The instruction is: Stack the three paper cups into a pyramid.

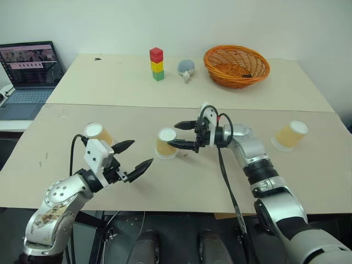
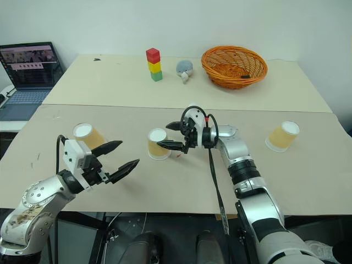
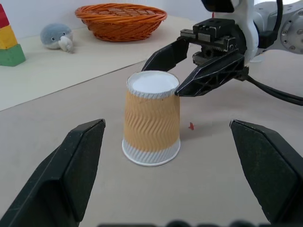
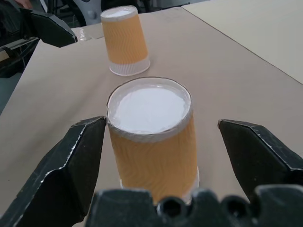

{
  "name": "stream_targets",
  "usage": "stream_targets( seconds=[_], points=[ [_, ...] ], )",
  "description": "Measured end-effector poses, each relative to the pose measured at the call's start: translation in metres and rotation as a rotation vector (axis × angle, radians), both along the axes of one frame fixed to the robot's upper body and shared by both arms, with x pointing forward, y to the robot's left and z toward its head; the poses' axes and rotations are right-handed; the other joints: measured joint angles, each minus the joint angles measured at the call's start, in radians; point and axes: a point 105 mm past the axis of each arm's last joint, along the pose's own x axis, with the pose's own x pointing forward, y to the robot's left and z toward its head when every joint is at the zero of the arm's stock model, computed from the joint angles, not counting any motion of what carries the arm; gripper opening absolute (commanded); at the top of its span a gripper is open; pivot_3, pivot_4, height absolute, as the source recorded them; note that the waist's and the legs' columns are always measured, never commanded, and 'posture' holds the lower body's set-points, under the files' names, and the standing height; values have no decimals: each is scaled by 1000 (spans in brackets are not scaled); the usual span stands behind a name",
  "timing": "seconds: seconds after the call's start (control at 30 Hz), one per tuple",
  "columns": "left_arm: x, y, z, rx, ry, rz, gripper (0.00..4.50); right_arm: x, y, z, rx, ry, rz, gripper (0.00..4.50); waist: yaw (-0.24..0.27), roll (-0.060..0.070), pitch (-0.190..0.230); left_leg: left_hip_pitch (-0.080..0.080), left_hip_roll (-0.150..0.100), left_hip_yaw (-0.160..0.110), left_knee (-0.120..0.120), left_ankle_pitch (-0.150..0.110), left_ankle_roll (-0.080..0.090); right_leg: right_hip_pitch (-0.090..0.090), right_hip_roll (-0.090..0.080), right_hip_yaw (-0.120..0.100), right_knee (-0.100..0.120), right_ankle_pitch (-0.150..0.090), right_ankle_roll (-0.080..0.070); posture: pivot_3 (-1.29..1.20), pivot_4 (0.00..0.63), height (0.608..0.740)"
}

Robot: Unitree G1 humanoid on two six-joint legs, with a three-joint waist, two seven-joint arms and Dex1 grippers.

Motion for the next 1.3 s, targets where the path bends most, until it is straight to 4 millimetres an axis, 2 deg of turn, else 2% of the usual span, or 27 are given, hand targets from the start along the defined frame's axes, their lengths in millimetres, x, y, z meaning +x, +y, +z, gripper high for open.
stream_targets(
  seconds=[0.13, 0.37, 0.57, 0.63, 0.7, 0.87, 0.97, 1.07, 1.17, 1.3],
  points=[
    [0, -13, 3, -8, -9, -60, 4500, -2, -24, 18, 55, 74, -19, 4425, 4, 0, 1, 0, 0, -1, 0, 0, 0, 0, -1, -1, 0, 0, 0, 0, 150, 681],
    [1, -33, 18, -19, -44, -180, 4500, -13, -86, 72, 128, 27, -109, 4425, 3, 0, 1, 0, -1, -1, 0, 0, 0, 2, -2, -2, -2, 0, 0, 0, 150, 681],
    [0, -53, 39, -21, -78, -316, 4500, -27, -159, 112, 183, -101, -384, 4425, 7, -1, 2, 0, -1, -2, -1, 0, 1, 3, -3, -2, -4, 0, 0, 0, 150, 681],
    [-3, -67, 45, 5, -92, -412, 4500, -35, -195, 104, 124, -142, -580, 4425, 18, -1, 2, 0, -1, -2, -1, 0, 1, 4, -3, -4, -5, 0, 0, 0, 150, 681],
    [-3, -73, 48, 20, -98, -460, 4500, -39, -221, 91, 97, -135, -718, 4425, 18, -1, 2, 0, -2, -1, -1, 1, 2, 4, -3, -2, -5, 0, 1, 0, 150, 681],
    [3, -85, 51, 19, -87, -550, 4500, -56, -266, 79, 83, -157, -961, 4425, 7, -1, 2, 0, -2, 0, -3, 2, 3, 4, -2, -1, -5, 1, 2, 0, 150, 681],
    [4, -94, 46, 18, -73, -609, 4500, -69, -287, 61, 38, -170, -1080, 4425, 5, -1, 2, 0, -2, 1, -3, 2, 3, 4, -2, 0, -6, 1, 2, 0, 150, 681],
    [7, -102, 45, 21, -79, -643, 4500, -80, -304, 39, 22, -131, -1189, 4425, 6, -1, 2, 0, -2, 1, -3, 2, 3, 4, -2, 0, -6, 1, 2, 0, 150, 681],
    [10, -104, 41, 18, -75, -657, 4500, -94, -312, 19, 14, -87, -1244, 4425, 4, -1, 2, 0, -2, 1, -4, 2, 3, 4, -2, 1, -6, 1, 2, 0, 150, 681],
    [10, -106, 36, 19, -62, -675, 4500, -99, -312, 9, 24, -62, -1266, 4425, 1, -1, 2, 1, -2, 1, -4, 2, 4, 4, -2, 1, -6, 1, 3, 0, 150, 681]
  ],
)
